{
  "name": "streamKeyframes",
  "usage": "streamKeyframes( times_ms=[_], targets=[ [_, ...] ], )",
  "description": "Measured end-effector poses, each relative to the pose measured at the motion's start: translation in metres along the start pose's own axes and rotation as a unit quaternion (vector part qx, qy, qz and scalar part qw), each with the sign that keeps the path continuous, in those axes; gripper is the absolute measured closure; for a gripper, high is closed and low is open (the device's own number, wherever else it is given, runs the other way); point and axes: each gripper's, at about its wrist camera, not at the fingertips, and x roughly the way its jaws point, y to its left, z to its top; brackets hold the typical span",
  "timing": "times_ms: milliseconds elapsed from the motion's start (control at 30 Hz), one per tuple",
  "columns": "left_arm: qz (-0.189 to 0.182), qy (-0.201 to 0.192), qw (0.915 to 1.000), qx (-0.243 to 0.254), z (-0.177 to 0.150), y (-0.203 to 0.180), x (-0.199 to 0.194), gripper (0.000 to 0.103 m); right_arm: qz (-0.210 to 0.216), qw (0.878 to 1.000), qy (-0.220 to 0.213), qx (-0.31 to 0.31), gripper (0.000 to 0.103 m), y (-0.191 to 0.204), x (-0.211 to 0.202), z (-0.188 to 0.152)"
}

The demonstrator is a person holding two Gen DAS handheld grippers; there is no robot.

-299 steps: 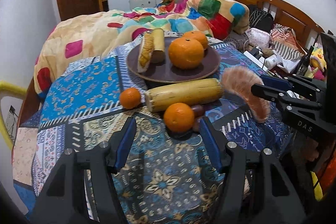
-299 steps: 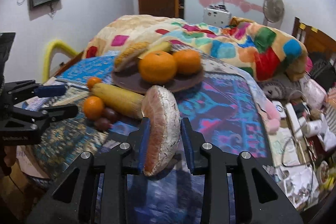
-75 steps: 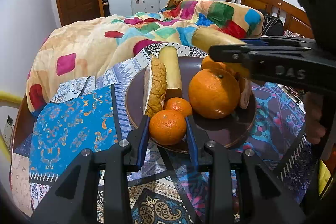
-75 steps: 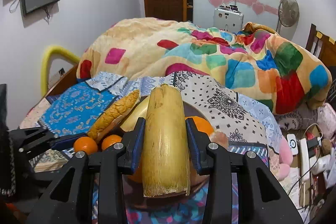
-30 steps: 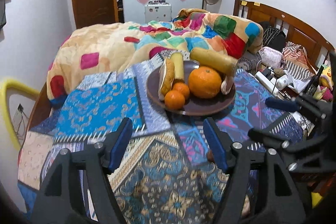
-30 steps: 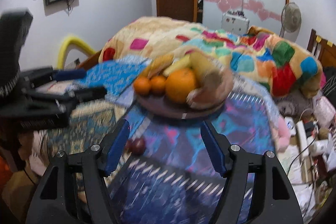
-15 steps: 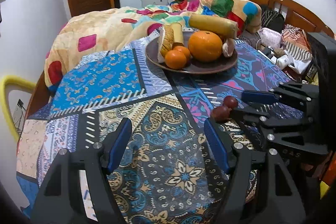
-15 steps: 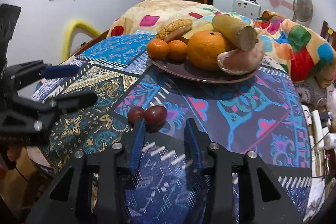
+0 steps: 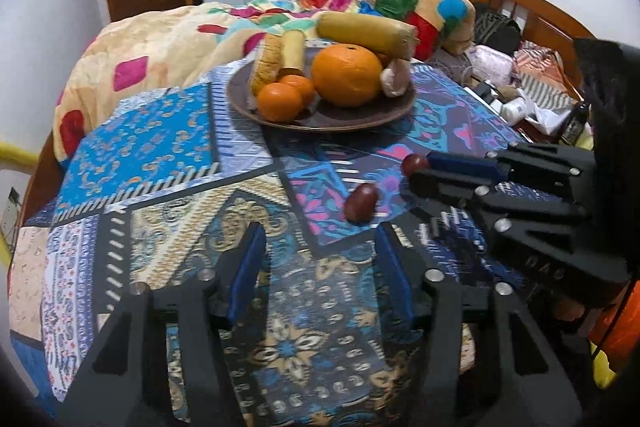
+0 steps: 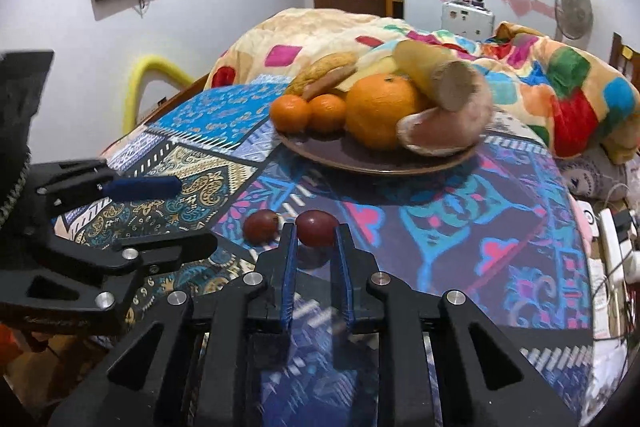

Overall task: Organize fruits
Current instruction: 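Grasp a dark red date with the right gripper while the left gripper grasps the other date, then lower both dates onto the plate and open both grippers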

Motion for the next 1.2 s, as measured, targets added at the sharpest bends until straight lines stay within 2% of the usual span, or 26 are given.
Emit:
streamKeyframes(
  times_ms=[333, 400, 500, 767, 1200],
  targets=[
    [-0.004, 0.009, 0.9998, 0.02, 0.01, -0.024, 0.021, 0.069, -0.03, 0.999, -0.022, 0.016, 0.086, -0.027, -0.029, -0.004],
    [-0.002, 0.011, 0.9997, 0.022, 0.012, -0.026, 0.025, 0.082, -0.033, 0.999, -0.023, 0.016, 0.086, -0.03, -0.03, -0.005],
    [0.005, 0.006, 0.9997, 0.023, 0.014, -0.027, 0.028, 0.088, -0.036, 0.999, -0.026, 0.016, 0.086, -0.033, -0.03, -0.005],
    [-0.008, -0.002, 1.0, 0.005, 0.025, -0.016, 0.025, 0.089, -0.027, 0.999, -0.029, 0.02, 0.086, -0.038, -0.021, 0.005],
    [-0.003, -0.04, 0.9992, 0.003, 0.067, -0.003, 0.023, 0.09, -0.019, 0.999, -0.027, 0.004, 0.086, -0.032, 0.0, 0.038]
  ],
)
